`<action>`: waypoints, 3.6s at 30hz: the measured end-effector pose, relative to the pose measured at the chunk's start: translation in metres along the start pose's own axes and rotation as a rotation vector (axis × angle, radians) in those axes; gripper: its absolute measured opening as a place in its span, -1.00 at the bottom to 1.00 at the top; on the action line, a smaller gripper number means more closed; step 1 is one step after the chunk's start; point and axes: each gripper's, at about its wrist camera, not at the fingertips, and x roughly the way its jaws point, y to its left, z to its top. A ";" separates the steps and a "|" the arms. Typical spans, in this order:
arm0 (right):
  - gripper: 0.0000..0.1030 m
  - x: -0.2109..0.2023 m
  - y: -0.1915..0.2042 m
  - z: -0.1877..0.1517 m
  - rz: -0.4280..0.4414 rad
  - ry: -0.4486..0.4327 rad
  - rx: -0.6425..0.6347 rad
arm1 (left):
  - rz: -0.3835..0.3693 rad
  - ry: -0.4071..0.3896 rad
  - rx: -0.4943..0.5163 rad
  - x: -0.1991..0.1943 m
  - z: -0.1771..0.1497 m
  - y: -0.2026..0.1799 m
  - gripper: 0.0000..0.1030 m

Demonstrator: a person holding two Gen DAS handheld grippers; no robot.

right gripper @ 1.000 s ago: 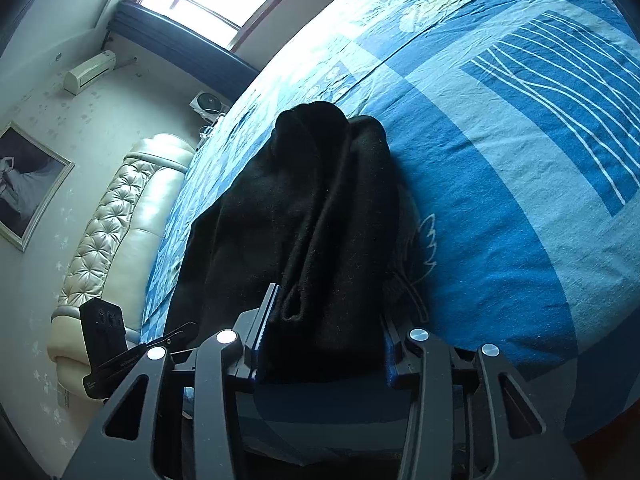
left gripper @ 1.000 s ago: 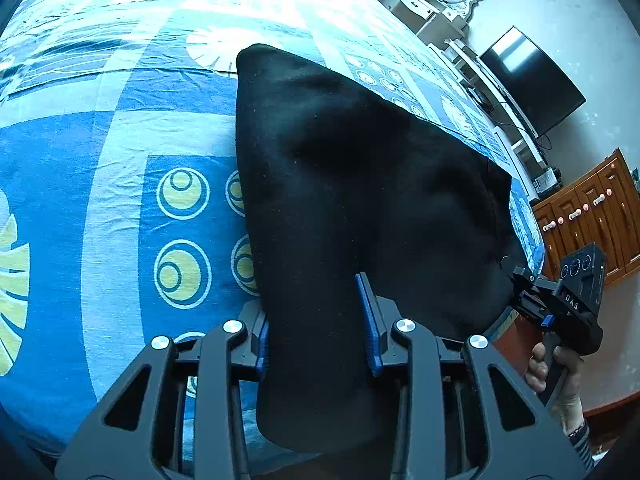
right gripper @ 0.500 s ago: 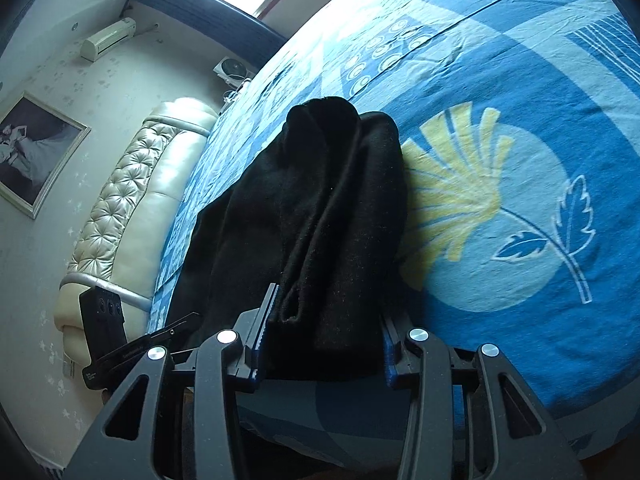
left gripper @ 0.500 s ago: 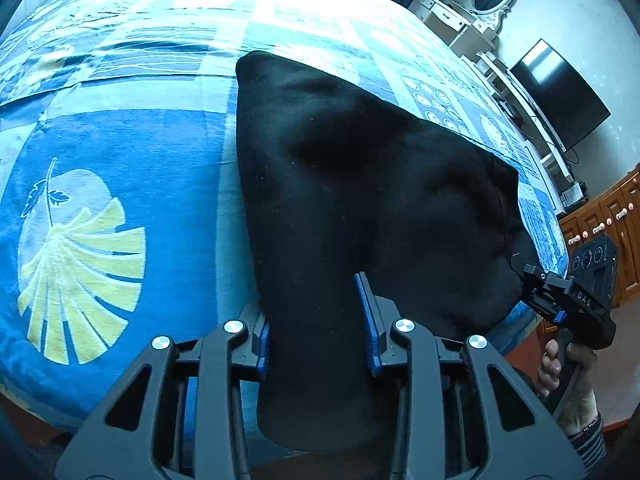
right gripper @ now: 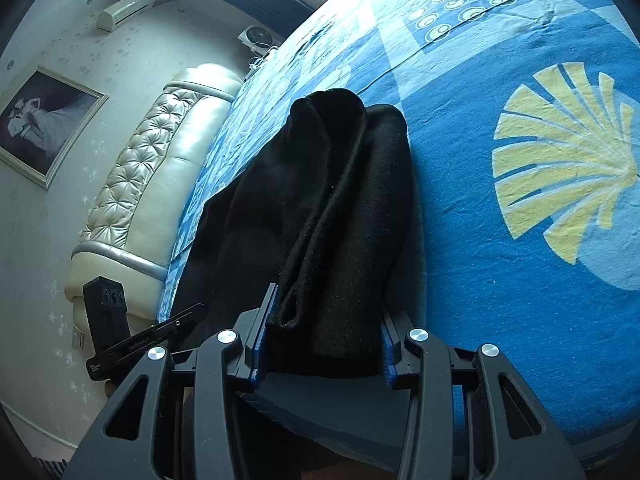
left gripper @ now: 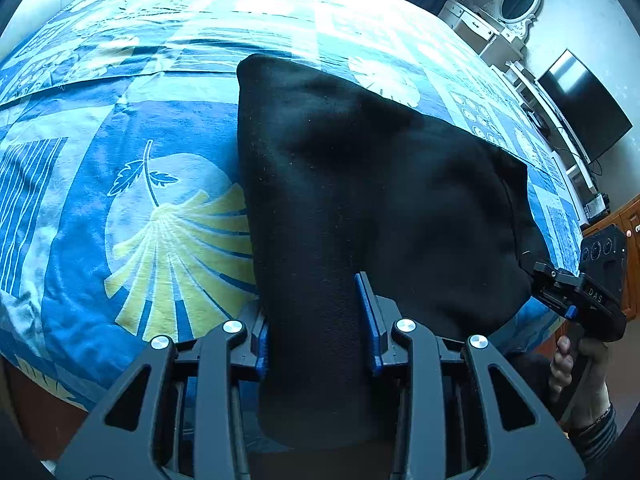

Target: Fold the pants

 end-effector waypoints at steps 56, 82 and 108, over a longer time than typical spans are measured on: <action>-0.42 0.088 0.034 0.154 0.033 -0.080 -0.076 | -0.124 -0.048 0.024 0.070 0.181 0.069 -0.52; 0.16 0.063 0.005 0.074 0.061 -0.031 0.059 | -0.373 -0.040 -0.183 0.040 0.050 0.101 0.40; -0.33 0.055 -0.017 0.044 0.137 -0.031 0.142 | -0.247 -0.054 -0.121 0.019 0.031 0.083 -0.27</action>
